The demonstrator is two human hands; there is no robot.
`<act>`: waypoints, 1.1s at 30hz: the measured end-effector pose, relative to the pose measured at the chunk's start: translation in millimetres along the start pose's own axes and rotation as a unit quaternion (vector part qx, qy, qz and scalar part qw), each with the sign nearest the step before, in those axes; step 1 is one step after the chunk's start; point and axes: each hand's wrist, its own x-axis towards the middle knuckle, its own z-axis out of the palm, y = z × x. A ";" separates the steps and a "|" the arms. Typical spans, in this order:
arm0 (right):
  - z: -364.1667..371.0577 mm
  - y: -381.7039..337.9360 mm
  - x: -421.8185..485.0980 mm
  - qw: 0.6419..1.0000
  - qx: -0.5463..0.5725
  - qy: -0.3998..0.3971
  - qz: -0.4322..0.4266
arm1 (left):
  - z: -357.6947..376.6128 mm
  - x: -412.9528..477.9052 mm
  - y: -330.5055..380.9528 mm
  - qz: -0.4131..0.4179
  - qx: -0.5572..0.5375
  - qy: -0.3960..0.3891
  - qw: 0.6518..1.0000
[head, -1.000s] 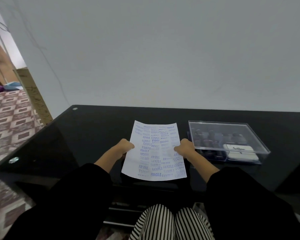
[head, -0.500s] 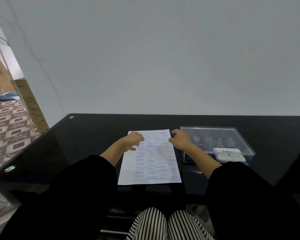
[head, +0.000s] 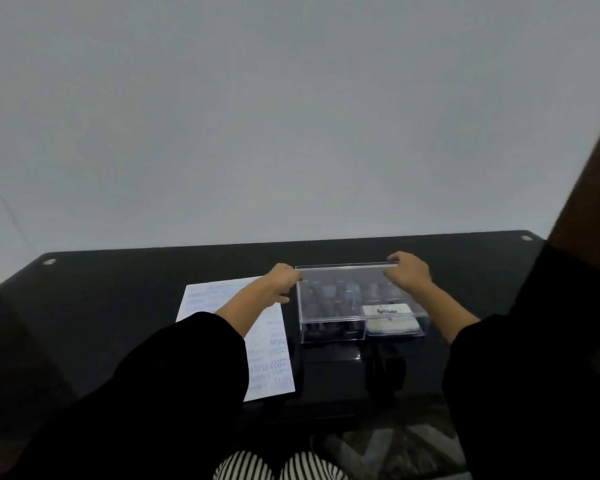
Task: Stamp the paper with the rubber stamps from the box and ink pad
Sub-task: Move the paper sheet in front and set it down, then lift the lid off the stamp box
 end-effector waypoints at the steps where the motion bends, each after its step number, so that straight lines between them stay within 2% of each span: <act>1: -1.5 7.3 2.0 1.000 -0.008 0.003 0.012 | 6.1 2.9 1.2 0.000 -0.004 -0.003 1.000; 4: -0.1 24.5 6.6 0.999 -0.030 -0.016 0.037 | 21.5 10.2 2.4 -0.008 -0.019 -0.005 1.000; 11: 11.4 30.0 6.9 0.994 0.003 -0.066 0.084 | 39.7 13.4 7.3 -0.016 -0.050 0.000 0.999; 20: 7.3 27.6 11.5 0.991 0.079 -0.044 0.102 | 44.1 10.7 17.8 -0.014 -0.031 0.006 0.999; 27: -13.3 11.7 17.7 0.991 0.095 0.001 0.091 | 33.3 4.6 46.1 0.013 -0.062 0.016 0.998; 33: -27.8 -11.2 40.6 0.990 0.124 -0.001 0.069 | 14.1 24.1 64.7 0.029 -0.091 0.029 0.995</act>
